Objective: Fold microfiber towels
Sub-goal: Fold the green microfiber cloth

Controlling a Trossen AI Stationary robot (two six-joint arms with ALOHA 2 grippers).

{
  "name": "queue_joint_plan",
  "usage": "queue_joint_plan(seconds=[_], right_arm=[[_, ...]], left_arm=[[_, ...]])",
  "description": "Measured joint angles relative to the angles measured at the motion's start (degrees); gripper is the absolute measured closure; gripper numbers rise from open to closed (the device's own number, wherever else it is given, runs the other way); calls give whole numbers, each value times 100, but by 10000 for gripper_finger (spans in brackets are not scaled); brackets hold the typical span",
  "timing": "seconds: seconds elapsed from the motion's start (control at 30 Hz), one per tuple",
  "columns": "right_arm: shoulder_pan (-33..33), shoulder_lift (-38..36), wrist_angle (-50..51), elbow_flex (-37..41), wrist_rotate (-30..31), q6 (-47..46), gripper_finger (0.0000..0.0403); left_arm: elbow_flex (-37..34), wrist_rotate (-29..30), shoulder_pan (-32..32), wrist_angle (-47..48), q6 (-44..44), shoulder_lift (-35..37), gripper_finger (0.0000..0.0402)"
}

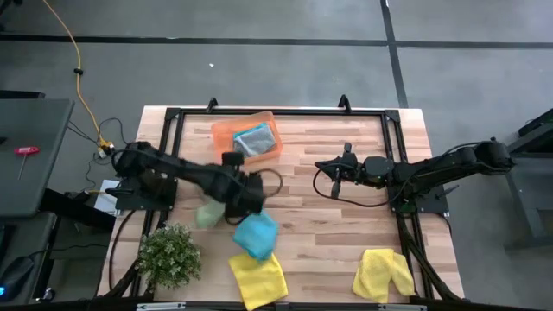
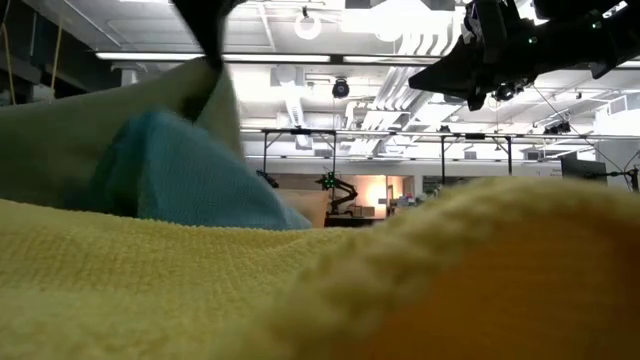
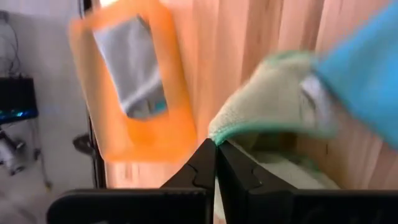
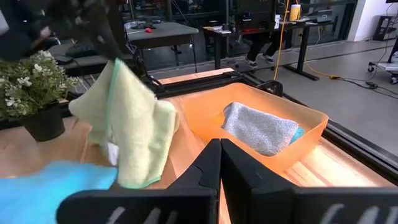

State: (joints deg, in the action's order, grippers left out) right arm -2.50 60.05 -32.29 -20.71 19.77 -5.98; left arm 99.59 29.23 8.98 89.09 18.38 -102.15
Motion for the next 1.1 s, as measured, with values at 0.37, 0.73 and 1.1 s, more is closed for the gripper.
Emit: queue_joint_plan(seconds=[0.37, 0.73, 1.1], right_arm=[[-2, 0, 204, -2, -128, -197, 382], [-262, -15, 276, -2, -129, 474, 245], [-656, -115, 1826, -325, -131, 67, 206]], left_arm=[[796, -224, -832, -1821, -1292, -10, 401], [902, -1579, -1366, -3620, -2156, -534, 402], [984, -2085, -1822, -4079, -1946, -1387, 401]])
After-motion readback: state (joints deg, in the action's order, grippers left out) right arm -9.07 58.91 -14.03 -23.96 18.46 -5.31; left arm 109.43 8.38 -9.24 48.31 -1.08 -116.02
